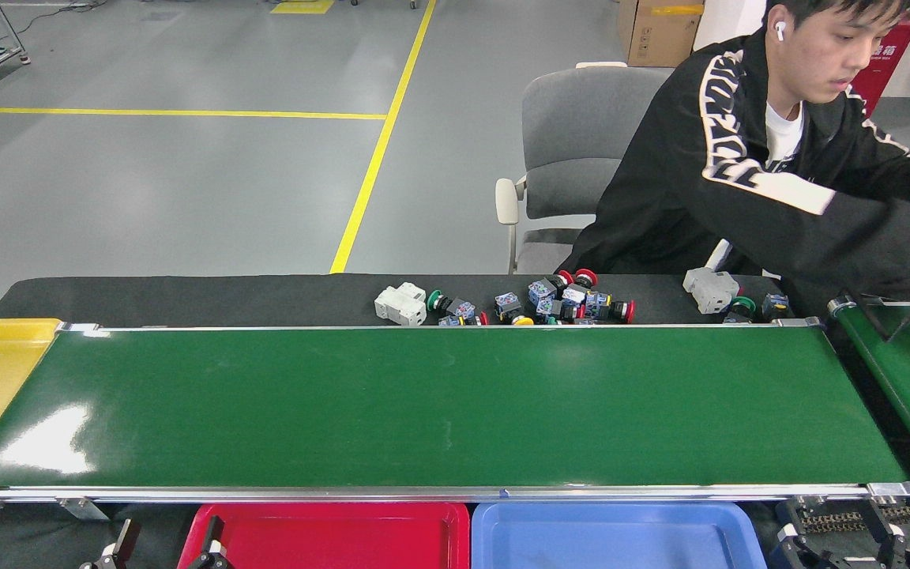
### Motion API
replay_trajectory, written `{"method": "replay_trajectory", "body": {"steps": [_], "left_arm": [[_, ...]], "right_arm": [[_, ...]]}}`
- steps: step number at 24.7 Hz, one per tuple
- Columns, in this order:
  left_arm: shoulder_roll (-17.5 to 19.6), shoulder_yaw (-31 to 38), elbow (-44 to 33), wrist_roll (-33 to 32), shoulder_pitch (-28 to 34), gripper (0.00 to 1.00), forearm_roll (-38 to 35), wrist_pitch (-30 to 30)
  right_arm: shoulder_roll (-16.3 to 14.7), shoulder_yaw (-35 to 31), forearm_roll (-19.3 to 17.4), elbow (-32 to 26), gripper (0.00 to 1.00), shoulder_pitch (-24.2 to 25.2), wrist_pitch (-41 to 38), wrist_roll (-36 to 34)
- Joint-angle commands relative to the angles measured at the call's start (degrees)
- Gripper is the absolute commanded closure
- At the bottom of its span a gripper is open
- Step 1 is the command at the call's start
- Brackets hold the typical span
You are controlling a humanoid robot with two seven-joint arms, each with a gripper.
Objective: Pick switch part from conveyor to tray
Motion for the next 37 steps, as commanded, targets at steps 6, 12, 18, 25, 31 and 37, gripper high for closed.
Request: {"method": "replay_trajectory", "body": {"steps": [6,12,18,25,31,37], "left_arm": [[0.80,0.16,-0.73,0.86,0.03,0.00,0.28,-0.44],[0.27,0.77,-0.73,1.47,0.03,0.00,0.37,-0.44],[0.63,0.95,-0.73,1.47,0.03,0.00,0.46,-0.53],[0.10,1.39,-0.73,1.56,0.03,0.00,0.46,-0.44],[0.01,1.39,-0.73,-2.04,-0.06,0.00,0.46,-0.44],[0.10,1.39,-0.73,-3.10,-0.32,0.00,0.46,-0.44]], "right_arm": [[0.34,-0.48,0.05,-0.70,0.03,-0.56,-0.25,0.09],[0.61,-0.48,0.05,-0.79,0.03,-0.64,-0.25,0.27],[0.61,-0.48,0.05,-0.70,0.03,-1.61,-0.16,0.97],[1.05,-0.48,-0.04,-0.70,0.03,-2.31,-0.16,0.97],[0.96,-0.48,-0.04,-0.70,0.03,-2.40,-0.16,0.97],[0.96,-0.48,-0.13,-0.70,0.03,-2.67,-0.51,0.80]]}}
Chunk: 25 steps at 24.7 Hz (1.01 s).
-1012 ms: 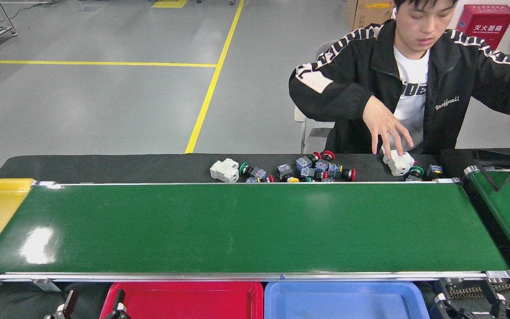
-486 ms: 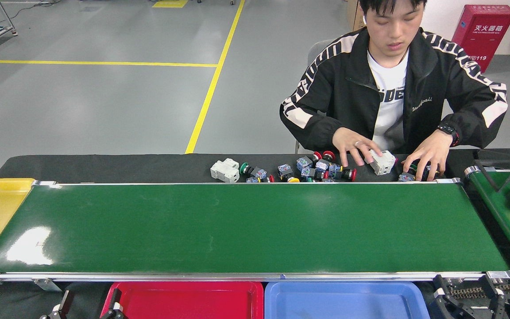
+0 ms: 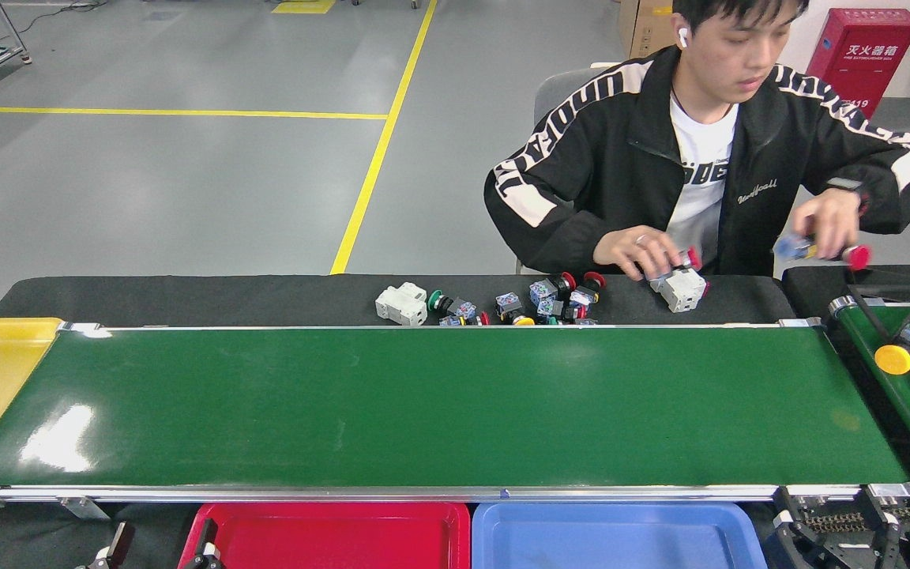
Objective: Pick switch part from conveyor to tray
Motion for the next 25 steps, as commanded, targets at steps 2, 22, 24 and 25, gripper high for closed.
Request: {"method": "replay_trajectory", "body": {"steps": [2,22,24,25], "left_arm": [[0.29,0.12,-0.73,-0.05,-0.29,0.00,0.29,0.09],[0.20,-1.46,-0.73,-0.23,-1.34,0.00,-1.20,2.82],[0.37,-1.46,-0.73,0.03,-1.34,0.00,-1.55,2.64],[0.55,-1.46,-0.73,0.21,-1.34,0.00,-1.47,2.46]], "right_arm": [[-0.20,-0.55,-0.11,-0.70,0.03,-0.70,-1.27,-0.46],[-0.11,-0.55,-0.11,-0.70,0.03,-2.02,-1.27,-0.19],[-0.11,-0.55,-0.11,-0.70,0.03,-2.37,-1.00,-0.10],[-0.11,-0.55,-0.11,-0.70,0.03,-2.46,-0.91,-0.02]]}}
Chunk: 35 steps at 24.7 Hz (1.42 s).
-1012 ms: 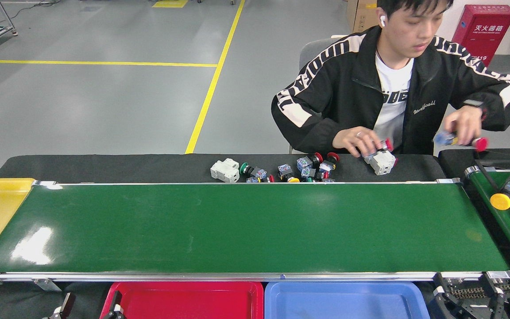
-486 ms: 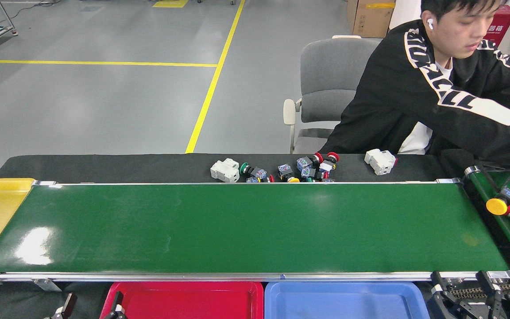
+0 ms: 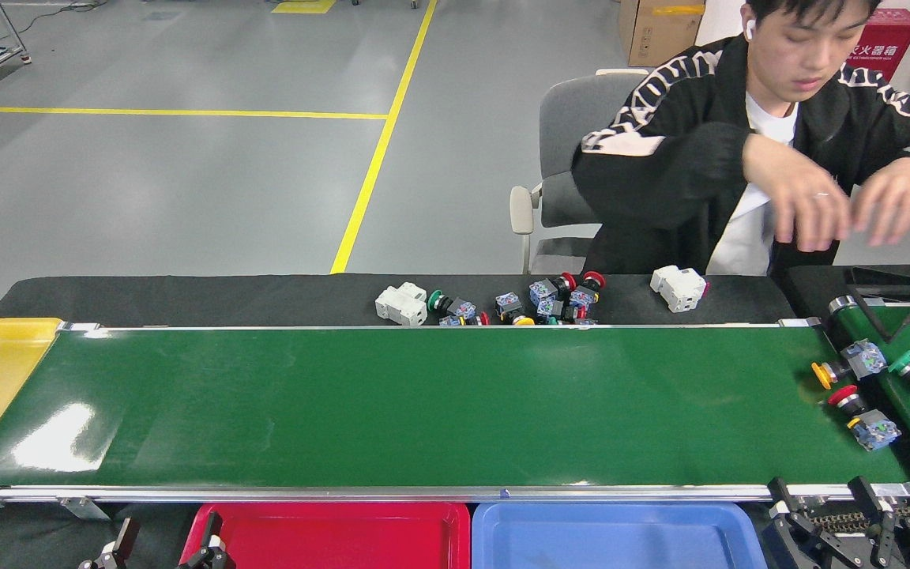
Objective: Pick switch part from conveyor to tray
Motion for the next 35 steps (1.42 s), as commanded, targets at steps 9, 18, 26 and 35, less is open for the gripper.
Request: {"method": "replay_trajectory", "body": {"steps": [9,18,26,35], "left_arm": [[1.03,0.16,-0.73,0.91,-0.15,0.00,-0.06,-3.83],[0.41,-0.02,-0.73,0.30,-0.15,0.00,-0.32,-0.84],[0.41,-0.02,-0.73,0.39,-0.59,0.00,-0.41,0.56],[0.41,-0.02,-0.73,0.48,-0.67,0.00,-0.41,0.56]], "right_arm": [[-0.64,-2.67,-0.28,6.77,0.03,-5.54,1.30,3.16],[-0.37,-0.65,0.77,13.53,0.04,-12.04,1.74,6.67],[-0.46,2.69,1.12,19.95,0.04,-19.51,4.99,6.67],[-0.11,8.23,1.12,23.73,0.04,-24.43,7.72,6.67]]}}
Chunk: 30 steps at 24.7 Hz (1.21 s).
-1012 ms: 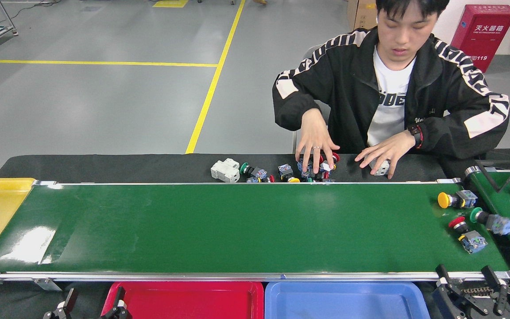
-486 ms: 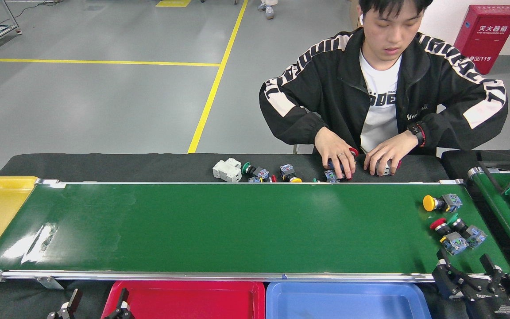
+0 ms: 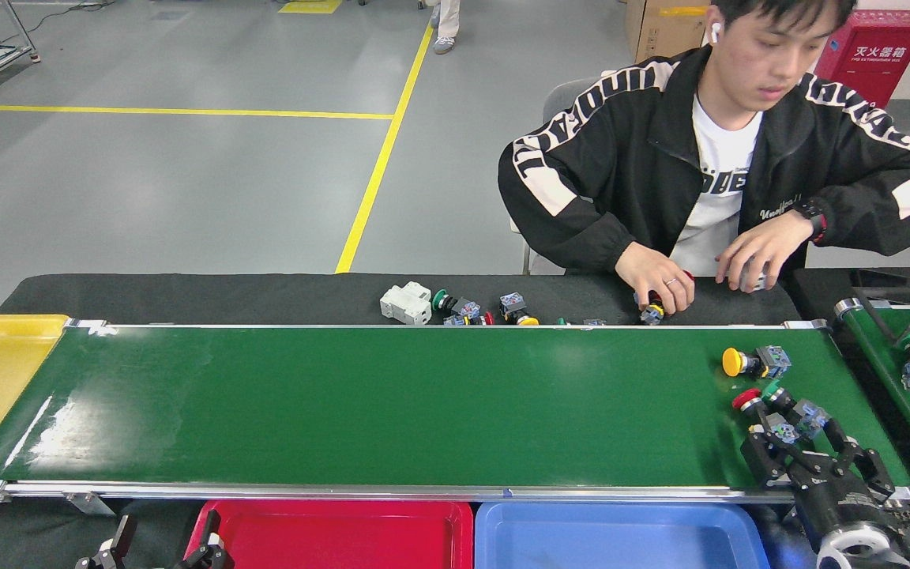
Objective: Pick switch part from conveyor to tray
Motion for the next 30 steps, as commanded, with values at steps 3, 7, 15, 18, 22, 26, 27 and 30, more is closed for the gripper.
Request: {"method": "replay_trajectory", "body": {"steps": [3,7,15,18,22,26,27,30], "left_arm": [[0.08,0.03,-0.73,0.27,-0.40,0.00,-0.20,0.19],[0.16,0.03,-0.73,0.18,-0.40,0.00,-0.20,0.19],[0.16,0.03,-0.73,0.27,-0.48,0.00,-0.20,0.19],[0.16,0.03,-0.73,0.27,-0.48,0.00,-0.20,0.19],[0.25,0.03,-0.73,0.18,-0.48,0.00,-0.20,0.19],[0.25,0.03,-0.65,0.27,-0.48,0.00,-0.20,0.28],[0.25,0.03,-0.73,0.27,-0.48,0.00,-0.20,0.19],[0.25,0.11,-0.65,0.18,-0.48,0.00,-0.20,0.28]], "right_arm": [[0.94,1.45,0.02,-0.34,0.04,-1.21,0.62,-0.15],[1.99,4.35,0.99,-0.69,0.06,-1.39,0.62,-0.15],[6.65,5.41,5.38,-0.87,0.09,-2.79,0.71,-0.24],[6.74,5.50,5.47,-0.78,0.20,-3.14,0.27,-0.15],[6.39,7.08,5.21,-0.43,0.36,-3.58,-0.35,0.38],[6.30,7.69,5.03,-0.34,0.59,-3.58,-5.27,0.47],[6.39,7.69,5.03,-0.34,0.61,-3.58,-6.15,0.47],[6.48,7.61,4.95,-0.78,0.61,-3.58,-6.59,0.47]]}}
